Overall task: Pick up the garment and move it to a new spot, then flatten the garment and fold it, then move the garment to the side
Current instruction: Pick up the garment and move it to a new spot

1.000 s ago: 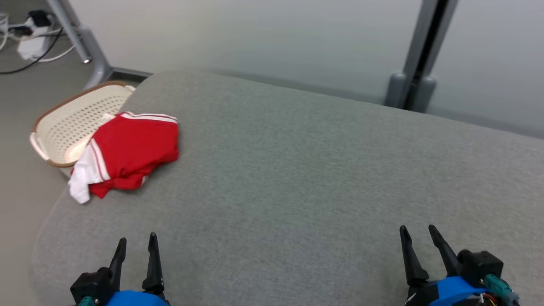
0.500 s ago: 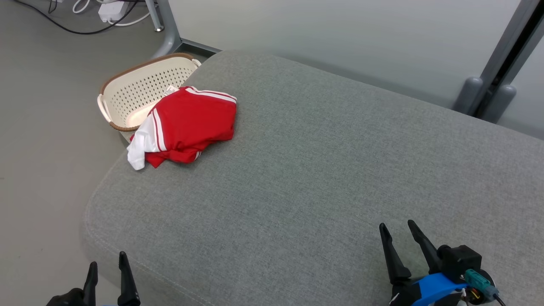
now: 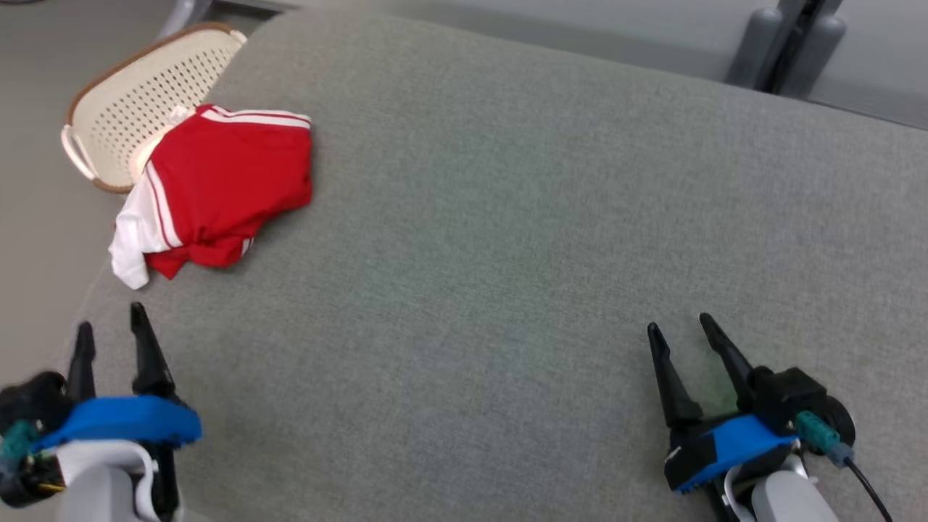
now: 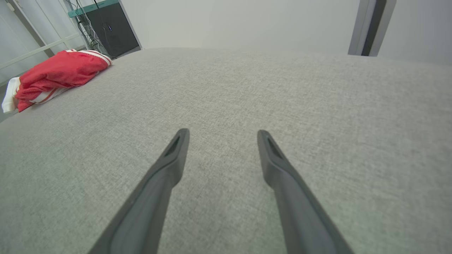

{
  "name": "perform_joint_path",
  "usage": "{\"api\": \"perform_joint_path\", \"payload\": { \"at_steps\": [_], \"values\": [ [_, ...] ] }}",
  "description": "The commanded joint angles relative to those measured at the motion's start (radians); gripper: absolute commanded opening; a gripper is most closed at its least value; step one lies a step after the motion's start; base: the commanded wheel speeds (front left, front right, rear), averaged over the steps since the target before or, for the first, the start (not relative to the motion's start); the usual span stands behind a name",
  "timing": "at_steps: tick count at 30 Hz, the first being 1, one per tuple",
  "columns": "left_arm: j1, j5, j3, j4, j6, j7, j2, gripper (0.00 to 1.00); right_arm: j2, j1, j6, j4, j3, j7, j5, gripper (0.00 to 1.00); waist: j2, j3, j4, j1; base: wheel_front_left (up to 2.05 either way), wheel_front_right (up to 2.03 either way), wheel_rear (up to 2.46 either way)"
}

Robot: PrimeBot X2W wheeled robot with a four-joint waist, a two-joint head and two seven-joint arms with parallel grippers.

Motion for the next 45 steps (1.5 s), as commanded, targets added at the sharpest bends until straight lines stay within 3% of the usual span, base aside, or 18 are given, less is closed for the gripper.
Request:
{"api": "perform_joint_path", "payload": {
  "at_steps": [1,4,11,19,24,30,31,32,33,34,39,45],
  "values": [
    [-0.025,0.003,0.002,0.005,-0.003,-0.003,0.010,1.00,-0.005,-0.016,0.000,-0.006,-0.001,0.000,-0.005,1.00,0.0000,0.009,0.001,-0.0001,0.00,0.00,0.00],
    [-0.128,-0.021,0.003,0.071,-0.010,-0.003,0.063,1.00,-0.005,-0.043,0.000,-0.025,0.002,0.000,-0.024,1.00,0.0000,0.061,-0.023,-0.0001,0.00,0.00,0.00],
    [-0.313,-0.114,-0.108,0.208,-0.007,-0.003,0.160,1.00,-0.006,-0.083,0.000,-0.053,0.005,0.001,-0.048,1.00,0.0000,0.147,-0.063,-0.0001,0.00,0.00,0.00],
    [-0.483,-0.277,-0.252,0.365,-0.007,0.094,0.262,1.00,-0.011,-0.121,-0.001,-0.061,-0.014,0.005,-0.079,1.00,0.0000,0.230,-0.091,-0.0001,0.00,0.00,0.00],
    [-0.541,-0.357,-0.301,0.443,-0.007,0.188,0.293,1.00,-0.013,-0.141,-0.001,-0.060,-0.016,0.007,-0.084,1.00,0.0000,0.261,-0.104,-0.0001,0.00,0.00,0.00],
    [-0.547,-0.424,-0.370,0.523,-0.007,0.339,0.278,1.00,-0.014,-0.157,-0.001,-0.059,-0.017,0.007,-0.081,1.00,0.0000,0.277,-0.114,-0.0001,0.00,0.00,0.00],
    [-0.543,-0.433,-0.383,0.532,-0.007,0.364,0.271,0.89,-0.014,-0.157,-0.001,-0.060,-0.016,0.007,-0.080,1.00,0.0000,0.277,-0.115,-0.0001,0.00,0.00,0.00],
    [-0.542,-0.449,-0.390,0.540,-0.007,0.389,0.265,0.68,-0.014,-0.158,-0.001,-0.059,-0.015,0.007,-0.079,1.00,0.0000,0.279,-0.116,-0.0001,0.00,0.00,0.00],
    [-0.540,-0.459,-0.401,0.543,-0.007,0.413,0.258,0.44,-0.014,-0.160,-0.001,-0.058,-0.014,0.007,-0.077,1.00,0.0000,0.280,-0.116,-0.0001,0.00,0.00,0.00],
    [-0.537,-0.468,-0.414,0.542,-0.008,0.430,0.254,0.02,-0.014,-0.163,-0.001,-0.056,-0.014,0.007,-0.076,1.00,0.0000,0.280,-0.117,-0.0001,0.00,0.00,0.00],
    [-0.533,-0.509,-0.461,0.509,-0.009,0.445,0.272,0.00,-0.013,-0.169,-0.001,-0.049,-0.009,0.007,-0.072,1.00,0.0000,0.276,-0.120,-0.0001,0.00,0.00,0.00],
    [-0.603,-0.502,-0.513,0.427,-0.008,0.312,0.338,0.00,-0.013,-0.160,-0.001,-0.044,-0.010,0.007,-0.050,1.00,0.0000,0.238,-0.127,-0.0001,0.00,0.00,0.00]
  ]
}}
